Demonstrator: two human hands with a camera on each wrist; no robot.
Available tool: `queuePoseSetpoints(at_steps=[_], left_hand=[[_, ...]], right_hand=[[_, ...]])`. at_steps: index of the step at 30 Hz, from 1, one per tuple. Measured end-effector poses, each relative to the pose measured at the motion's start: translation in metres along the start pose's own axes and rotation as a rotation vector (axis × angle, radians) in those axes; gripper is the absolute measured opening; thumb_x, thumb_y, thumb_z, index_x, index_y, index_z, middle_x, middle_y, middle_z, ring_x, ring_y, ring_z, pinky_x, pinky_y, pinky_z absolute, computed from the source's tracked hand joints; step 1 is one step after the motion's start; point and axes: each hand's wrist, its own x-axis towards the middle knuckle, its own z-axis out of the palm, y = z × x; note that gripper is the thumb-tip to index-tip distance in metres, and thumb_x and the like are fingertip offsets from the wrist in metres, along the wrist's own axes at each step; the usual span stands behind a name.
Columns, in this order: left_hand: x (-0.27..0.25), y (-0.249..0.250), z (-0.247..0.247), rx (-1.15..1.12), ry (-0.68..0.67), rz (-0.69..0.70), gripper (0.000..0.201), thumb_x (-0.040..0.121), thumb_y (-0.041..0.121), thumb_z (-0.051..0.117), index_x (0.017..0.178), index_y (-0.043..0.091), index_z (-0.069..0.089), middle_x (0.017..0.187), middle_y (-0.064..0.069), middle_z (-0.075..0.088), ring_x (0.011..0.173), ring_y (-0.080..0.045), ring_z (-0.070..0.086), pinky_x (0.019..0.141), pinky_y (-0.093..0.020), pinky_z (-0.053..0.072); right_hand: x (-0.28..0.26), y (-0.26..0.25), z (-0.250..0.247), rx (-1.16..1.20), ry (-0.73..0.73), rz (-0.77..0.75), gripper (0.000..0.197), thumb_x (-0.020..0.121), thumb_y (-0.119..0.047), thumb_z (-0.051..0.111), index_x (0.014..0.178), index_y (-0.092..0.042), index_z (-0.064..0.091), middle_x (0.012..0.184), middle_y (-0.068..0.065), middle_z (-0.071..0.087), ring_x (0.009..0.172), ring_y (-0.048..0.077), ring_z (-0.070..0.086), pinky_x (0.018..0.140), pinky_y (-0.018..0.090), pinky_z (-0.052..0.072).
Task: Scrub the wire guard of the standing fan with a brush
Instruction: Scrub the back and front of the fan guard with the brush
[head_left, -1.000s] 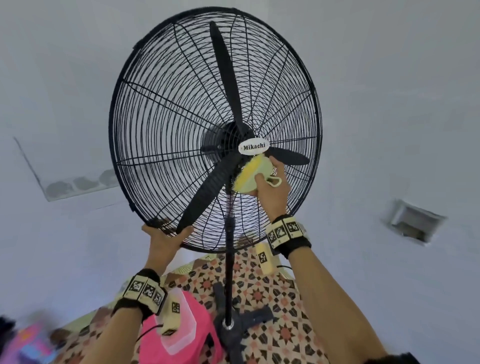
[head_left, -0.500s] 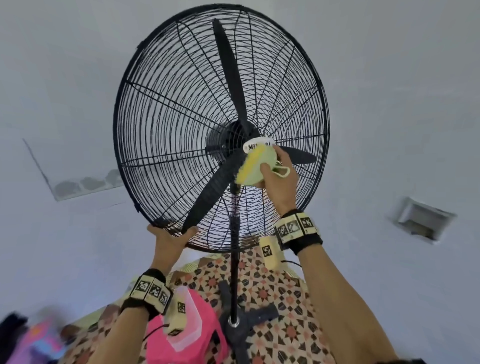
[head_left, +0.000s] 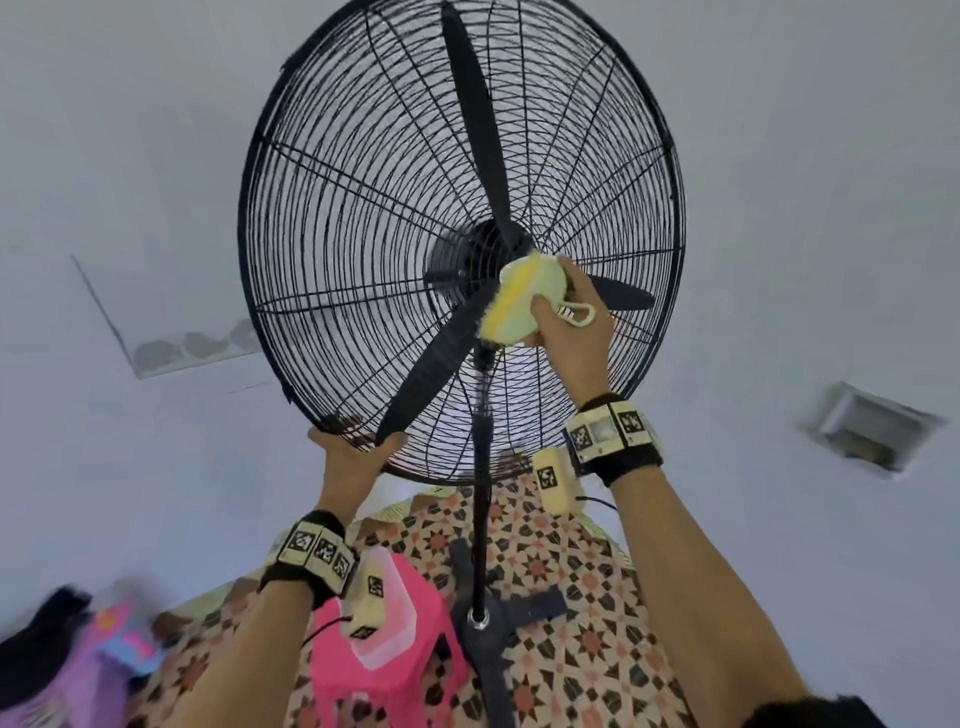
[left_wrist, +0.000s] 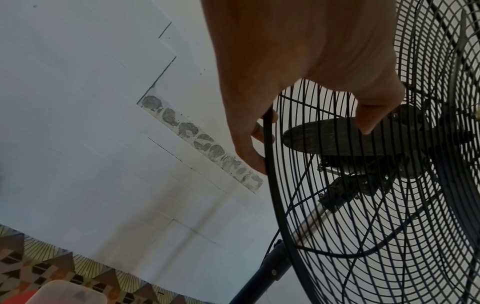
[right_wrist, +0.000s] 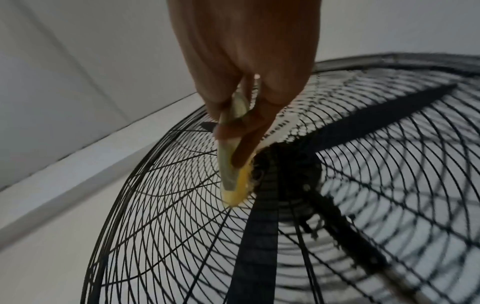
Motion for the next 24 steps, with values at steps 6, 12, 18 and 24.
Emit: queuePoseSetpoints(at_steps=[6, 12, 18, 24], left_hand=[[-0.005, 0.007, 0.005, -0.016, 0.004, 0.026, 0.164, 0.063, 0.058, 0.094, 0.153, 0.016, -0.037, 0.169, -0.008, 0.019, 0.149, -0.030, 0.035, 0.122, -0.049, 0.033], [-0.038, -0.010, 0.030, -0.031, 0.056, 0.128, 0.143, 0.075, 0.060, 0.077, 0.158, 0.010, -0.029, 0.169, 0.000, 0.001, 0.156, -0.018, 0.012, 0.120, -0.028, 0.014], [-0.054, -0.007, 0.061, -0.234, -0.086, -0.132, 0.152, 0.069, 0.055, 0.090, 0.158, 0.030, -0.031, 0.169, -0.007, 0.025, 0.088, -0.008, 0.067, 0.099, -0.057, 0.054], [-0.049, -0.018, 0.055, -0.180, -0.054, -0.063, 0.146, 0.072, 0.045, 0.090, 0.156, 0.041, -0.029, 0.173, 0.000, 0.015, 0.106, -0.016, 0.067, 0.061, -0.040, 0.065]], right_hand=[[-0.005, 0.014, -0.005, -0.147, 0.096, -0.008, 0.051, 0.088, -0.007, 0.068, 0.135, -0.019, 0.052, 0.099, -0.011, 0.066, 0.081, 0.015, 0.070, 0.063, 0.040, 0.063], [0.007, 0.001, -0.010, -0.097, 0.231, -0.042, 0.038, 0.090, -0.013, 0.073, 0.128, -0.015, 0.064, 0.100, -0.010, 0.069, 0.087, 0.011, 0.072, 0.065, 0.038, 0.065], [-0.011, 0.007, -0.005, -0.213, 0.193, -0.144, 0.042, 0.102, -0.017, 0.061, 0.143, -0.010, 0.058, 0.097, -0.005, 0.071, 0.076, 0.006, 0.069, 0.065, 0.034, 0.064], [-0.027, 0.015, -0.022, -0.172, 0.062, -0.074, 0.043, 0.104, -0.017, 0.059, 0.146, -0.009, 0.055, 0.106, 0.003, 0.074, 0.066, 0.001, 0.071, 0.056, 0.017, 0.057]])
